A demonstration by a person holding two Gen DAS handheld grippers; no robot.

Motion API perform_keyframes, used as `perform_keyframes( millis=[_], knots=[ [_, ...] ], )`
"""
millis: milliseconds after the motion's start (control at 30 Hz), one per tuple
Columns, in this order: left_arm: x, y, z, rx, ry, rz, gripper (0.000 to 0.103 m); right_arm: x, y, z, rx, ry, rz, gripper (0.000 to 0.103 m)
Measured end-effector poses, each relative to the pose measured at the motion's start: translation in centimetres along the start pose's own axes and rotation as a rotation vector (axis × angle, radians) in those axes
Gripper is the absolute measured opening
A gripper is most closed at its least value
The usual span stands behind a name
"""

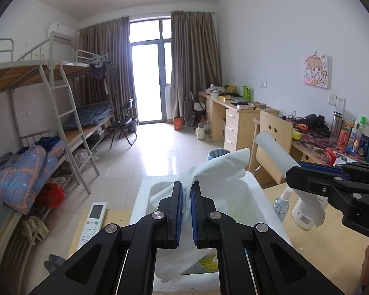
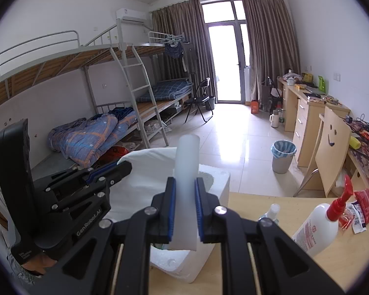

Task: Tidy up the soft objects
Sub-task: 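Lower the tissue into the foam box and open the left gripper, then lower the foam roll into the foam box and open the right gripper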

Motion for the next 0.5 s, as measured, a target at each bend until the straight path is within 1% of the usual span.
perform_keyframes(
  millis=[200,233,300,333,367,400,433,500],
  knots=[
    [-0.2,0.0,0.2,-0.007,0.006,0.005,0.007,0.0,0.0,0.1,-0.007,0.003,-0.003,0.018],
    [-0.2,0.0,0.3,-0.009,0.01,0.007,0.009,0.1,0.0,0.1,-0.008,0.003,-0.003,0.018],
    [-0.1,-0.1,0.5,-0.006,0.032,0.009,0.02,0.1,0.0,0.1,-0.006,0.004,-0.003,0.018],
    [-0.1,-0.2,0.6,-0.002,0.044,0.016,0.04,0.1,0.0,0.1,-0.007,0.004,-0.003,0.018],
    [0.0,-0.3,0.7,-0.003,0.05,0.02,0.069,0.1,0.1,0.1,-0.007,0.005,-0.004,0.018],
    [0.0,-0.4,0.8,-0.005,0.054,0.022,0.081,0.1,0.1,0.1,-0.005,0.006,-0.006,0.018],
    [0.0,-0.4,1.0,-0.013,0.06,0.019,0.09,0.0,0.1,0.0,-0.005,0.006,-0.007,0.018],
    [-0.1,-0.2,1.2,-0.035,0.07,0.002,0.091,-0.1,0.2,0.0,-0.007,0.002,-0.012,0.018]
  ],
)
Point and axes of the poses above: each gripper's, at about its wrist camera, not at the fingertips, and y roughly against the way its jaws point, z to its left, x to its underside, the point moved 4 cm from there along -y, roughly the way its jaws point, and after that the axes turned 10 degrees about -z, right-handed, at the moved point
